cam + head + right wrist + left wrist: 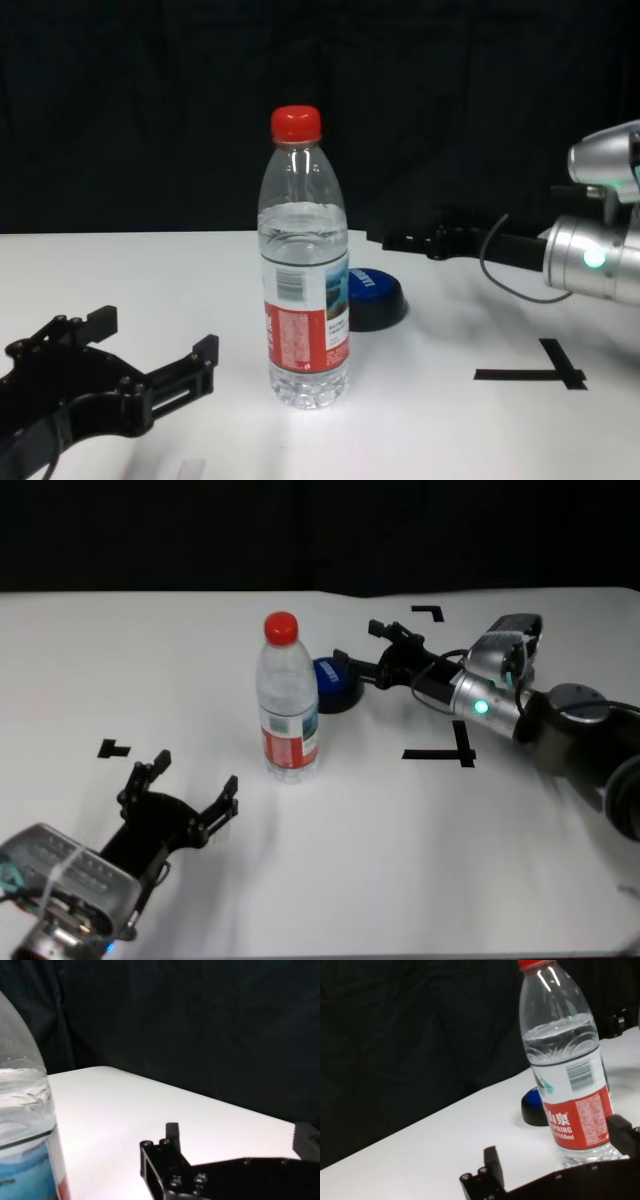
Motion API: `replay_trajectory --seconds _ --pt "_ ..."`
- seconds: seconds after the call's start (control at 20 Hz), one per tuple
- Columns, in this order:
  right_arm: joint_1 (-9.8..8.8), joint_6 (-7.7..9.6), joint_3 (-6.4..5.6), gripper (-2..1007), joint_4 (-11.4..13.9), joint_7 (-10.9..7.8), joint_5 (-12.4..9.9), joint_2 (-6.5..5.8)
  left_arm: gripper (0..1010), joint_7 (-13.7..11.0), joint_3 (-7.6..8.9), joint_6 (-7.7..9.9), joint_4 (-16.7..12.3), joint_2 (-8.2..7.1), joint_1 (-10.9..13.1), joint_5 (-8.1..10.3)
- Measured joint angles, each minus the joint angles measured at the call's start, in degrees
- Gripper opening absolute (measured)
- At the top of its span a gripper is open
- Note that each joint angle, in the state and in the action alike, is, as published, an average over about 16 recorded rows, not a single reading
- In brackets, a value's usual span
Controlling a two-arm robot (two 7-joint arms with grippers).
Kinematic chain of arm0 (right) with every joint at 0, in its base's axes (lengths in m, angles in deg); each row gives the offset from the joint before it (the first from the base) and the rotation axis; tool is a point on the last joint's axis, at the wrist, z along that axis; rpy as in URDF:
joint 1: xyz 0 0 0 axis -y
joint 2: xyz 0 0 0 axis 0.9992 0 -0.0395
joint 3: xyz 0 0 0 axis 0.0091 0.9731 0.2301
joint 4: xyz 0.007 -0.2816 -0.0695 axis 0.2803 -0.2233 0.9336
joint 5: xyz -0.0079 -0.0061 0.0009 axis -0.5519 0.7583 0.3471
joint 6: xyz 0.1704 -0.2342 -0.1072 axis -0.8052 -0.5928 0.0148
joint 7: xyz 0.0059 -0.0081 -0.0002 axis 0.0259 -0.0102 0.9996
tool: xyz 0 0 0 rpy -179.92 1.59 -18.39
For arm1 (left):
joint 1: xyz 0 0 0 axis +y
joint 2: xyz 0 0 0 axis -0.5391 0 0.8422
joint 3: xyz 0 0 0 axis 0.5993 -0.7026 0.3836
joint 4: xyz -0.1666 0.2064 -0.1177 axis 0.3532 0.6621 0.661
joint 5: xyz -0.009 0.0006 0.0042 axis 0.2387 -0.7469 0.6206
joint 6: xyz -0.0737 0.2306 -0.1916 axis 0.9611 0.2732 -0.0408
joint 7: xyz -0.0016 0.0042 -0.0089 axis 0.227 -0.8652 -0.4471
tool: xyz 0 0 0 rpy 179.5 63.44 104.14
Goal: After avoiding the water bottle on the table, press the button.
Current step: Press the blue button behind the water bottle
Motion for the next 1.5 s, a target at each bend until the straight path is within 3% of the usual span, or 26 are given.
replay_trajectory --seconds 0.15,0.35,0.45,0.7,0.95,1.5 --pt "1.81 -1.84 0.23 1002 -4.29 -0.97 -0.46 1.04 1003 0.0 0.0 0.0 0.0 0.0 0.0 0.0" --pt "2.08 -3.22 -0.1 1003 -5.24 -1.61 -1.76 1.3 1003 0.0 0.0 0.0 0.0 0.0 0.0 0.0" --pt "1.91 -3.47 -0.23 1003 -4.96 -1.72 -2.23 1.23 1003 0.0 0.0 0.0 0.0 0.0 0.0 0.0" --pt "-0.1 -2.32 -0.67 1003 -0.69 -1.09 -2.64 0.27 1003 0.0 0.0 0.0 0.0 0.0 0.0 -0.01" --pt "-1.3 -1.65 -0.94 1003 1.91 -0.72 -2.88 -0.3 1003 0.0 0.0 0.0 0.0 0.0 0.0 -0.01" --pt "0.07 -1.43 0.1 1003 -0.71 -0.64 -1.9 0.27 1003 0.0 0.0 0.0 0.0 0.0 0.0 0.0"
